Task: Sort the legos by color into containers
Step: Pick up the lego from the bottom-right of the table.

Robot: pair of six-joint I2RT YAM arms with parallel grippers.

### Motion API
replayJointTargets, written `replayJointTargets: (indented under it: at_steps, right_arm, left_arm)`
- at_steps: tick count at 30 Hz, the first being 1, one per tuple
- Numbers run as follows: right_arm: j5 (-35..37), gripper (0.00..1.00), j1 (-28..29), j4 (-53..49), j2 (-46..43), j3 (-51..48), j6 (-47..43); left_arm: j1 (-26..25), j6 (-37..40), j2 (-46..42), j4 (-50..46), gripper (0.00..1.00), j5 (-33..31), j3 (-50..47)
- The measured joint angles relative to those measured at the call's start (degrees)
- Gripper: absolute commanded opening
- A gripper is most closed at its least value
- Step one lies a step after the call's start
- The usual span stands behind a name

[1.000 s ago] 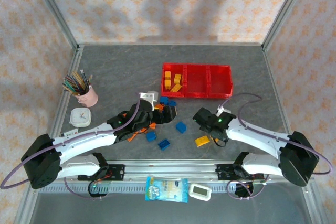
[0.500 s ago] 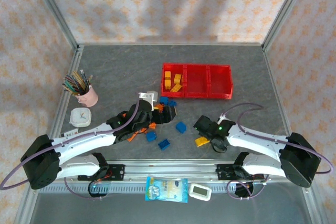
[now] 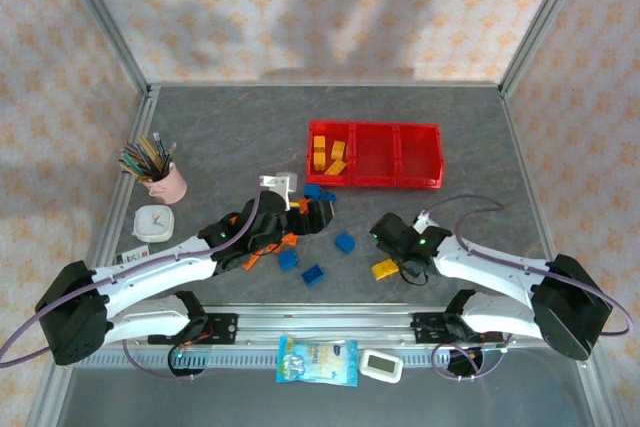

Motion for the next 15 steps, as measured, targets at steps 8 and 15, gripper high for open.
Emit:
replayJointTargets:
  at_steps: [8,15]
  right_arm:
    - [0.3,0.76,-0.3,-1.5,-1.5,-1.6,-0.2]
    - [-0.5,0.68,-1.8,-0.7,-1.7,-4.0,-1.9]
  left_arm:
    - [0.0,0.0,-0.4,0.0,0.99,-0.2,0.0]
    - [0.0,0.0,-0.4,0.0,0.99,-0.2,0.0]
